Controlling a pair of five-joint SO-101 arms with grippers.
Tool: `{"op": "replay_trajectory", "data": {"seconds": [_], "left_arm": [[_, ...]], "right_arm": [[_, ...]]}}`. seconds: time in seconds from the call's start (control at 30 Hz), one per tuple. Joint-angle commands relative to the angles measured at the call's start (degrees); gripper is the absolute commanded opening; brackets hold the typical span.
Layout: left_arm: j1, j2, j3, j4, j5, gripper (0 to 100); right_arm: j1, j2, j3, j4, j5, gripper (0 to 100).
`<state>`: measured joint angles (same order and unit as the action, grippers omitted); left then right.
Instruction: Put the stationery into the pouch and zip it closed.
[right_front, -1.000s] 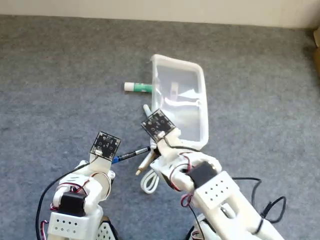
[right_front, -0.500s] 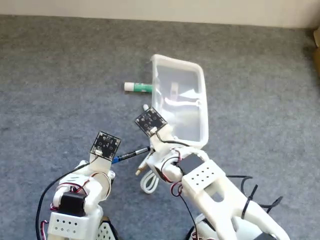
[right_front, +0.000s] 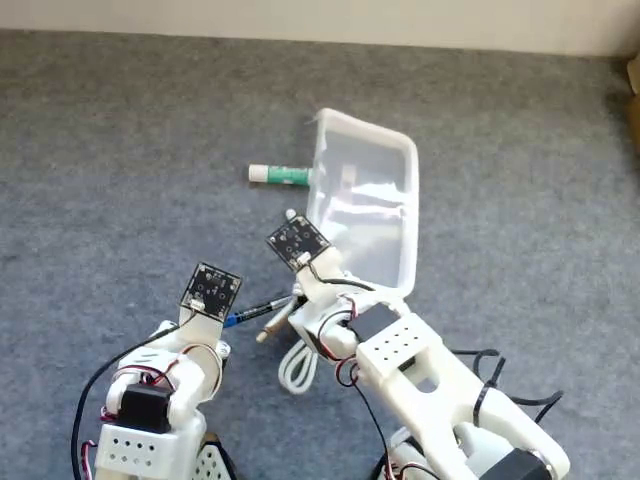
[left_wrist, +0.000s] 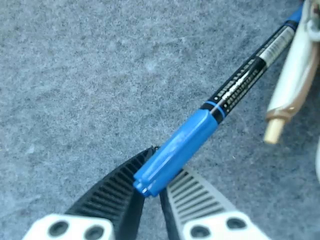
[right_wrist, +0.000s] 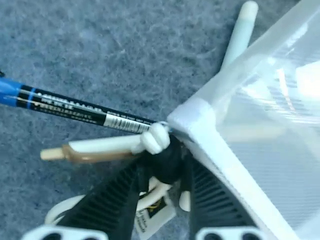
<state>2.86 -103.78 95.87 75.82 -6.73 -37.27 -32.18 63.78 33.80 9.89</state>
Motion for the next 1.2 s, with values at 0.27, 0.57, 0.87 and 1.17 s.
{"op": "replay_trajectory", "data": {"seconds": [0.27, 0.57, 0.87, 1.17], "left_arm": [[0.9, -0.6, 1.3, 0.2, 0.3, 1], [0.9, -0.6, 1.3, 0.2, 0.3, 1], [0.9, -0.6, 1.3, 0.2, 0.3, 1], [0.9, -0.6, 1.3, 0.2, 0.3, 1]], "right_arm": [[3.2, -3.6, -9.3, 13.0, -0.3, 0.5], [5.4, -15.8, -17.5, 30.1, 5.2, 0.5], [9.9, -23.8, -17.7, 40.1, 13.3, 0.5], [13.8, -24.7, -17.7, 39.8, 13.5, 0.5]]}}
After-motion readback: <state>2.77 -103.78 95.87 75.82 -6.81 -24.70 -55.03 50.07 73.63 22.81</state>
